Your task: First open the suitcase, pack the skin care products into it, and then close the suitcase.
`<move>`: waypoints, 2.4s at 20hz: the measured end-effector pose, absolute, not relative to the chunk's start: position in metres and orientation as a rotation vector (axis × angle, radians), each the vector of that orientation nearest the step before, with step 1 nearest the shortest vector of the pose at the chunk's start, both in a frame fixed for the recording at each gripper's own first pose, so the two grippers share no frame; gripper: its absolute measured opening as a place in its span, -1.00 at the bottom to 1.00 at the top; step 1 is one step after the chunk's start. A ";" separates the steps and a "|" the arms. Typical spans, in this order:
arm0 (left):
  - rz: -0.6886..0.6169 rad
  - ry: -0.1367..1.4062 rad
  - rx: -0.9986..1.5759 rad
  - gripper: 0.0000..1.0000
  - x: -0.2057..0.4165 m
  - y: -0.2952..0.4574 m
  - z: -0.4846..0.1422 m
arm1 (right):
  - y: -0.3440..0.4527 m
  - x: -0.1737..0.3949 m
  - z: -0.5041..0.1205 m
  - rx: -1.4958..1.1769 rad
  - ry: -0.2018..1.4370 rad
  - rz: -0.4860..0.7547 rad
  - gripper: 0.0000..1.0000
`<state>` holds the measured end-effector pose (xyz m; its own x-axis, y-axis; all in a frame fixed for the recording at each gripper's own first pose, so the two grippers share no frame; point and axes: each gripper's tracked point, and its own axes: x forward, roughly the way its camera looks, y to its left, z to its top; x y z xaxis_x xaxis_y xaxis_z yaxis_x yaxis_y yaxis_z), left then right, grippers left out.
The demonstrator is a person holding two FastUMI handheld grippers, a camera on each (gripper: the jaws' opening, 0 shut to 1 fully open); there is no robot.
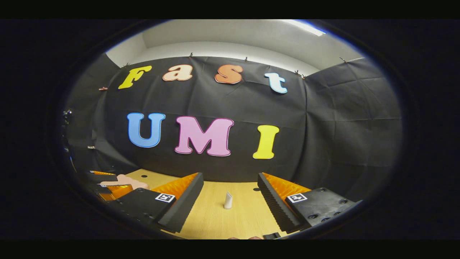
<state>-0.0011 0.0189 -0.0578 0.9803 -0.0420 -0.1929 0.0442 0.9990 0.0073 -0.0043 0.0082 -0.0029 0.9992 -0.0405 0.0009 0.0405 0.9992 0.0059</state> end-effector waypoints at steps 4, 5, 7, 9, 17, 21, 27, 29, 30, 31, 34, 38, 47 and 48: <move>-0.026 0.304 -0.011 0.92 0.015 0.027 -0.097 | 0.012 -0.005 -0.012 -0.004 0.015 -0.021 0.94; -0.017 0.339 -0.010 0.92 0.020 0.031 -0.111 | 0.012 -0.004 -0.013 -0.010 0.013 -0.010 0.94; 0.018 0.425 -0.006 0.93 0.034 0.038 -0.142 | 0.007 0.001 -0.017 -0.025 0.017 0.008 0.93; 0.054 0.541 0.000 0.93 0.049 0.043 -0.180 | -0.001 0.008 -0.018 -0.028 0.007 0.027 0.93; 0.238 0.817 0.075 0.92 0.085 0.075 -0.267 | -0.050 0.071 -0.058 0.004 0.081 0.133 0.94; 0.340 0.869 0.105 0.92 0.105 0.103 -0.289 | -0.082 0.105 -0.078 0.036 0.124 0.149 0.94; 0.285 1.026 0.076 0.13 0.108 0.112 -0.333 | -0.109 0.119 -0.088 0.058 0.172 0.081 0.94; 0.228 1.005 0.078 -0.60 0.113 0.107 -0.318 | -0.108 0.116 -0.083 0.068 0.159 0.058 0.94; 0.206 0.994 0.089 -0.71 0.113 0.105 -0.307 | -0.106 0.115 -0.080 0.071 0.155 0.048 0.94; 0.196 0.995 0.104 -0.73 0.113 0.106 -0.296 | -0.102 0.114 -0.081 0.067 0.154 0.040 0.87; 0.166 0.965 0.126 -0.75 0.109 0.113 -0.250 | -0.085 0.114 -0.081 0.054 0.161 0.033 0.94; 0.104 0.888 0.157 -0.75 0.099 0.128 -0.177 | -0.049 0.120 -0.074 0.062 0.147 0.063 0.94; 0.245 0.705 0.198 -0.76 0.092 0.300 -0.029 | 0.025 0.132 -0.064 0.066 0.136 0.135 0.94; 0.292 0.693 0.252 -0.76 0.094 0.335 -0.015 | 0.031 0.133 -0.064 0.062 0.136 0.140 0.94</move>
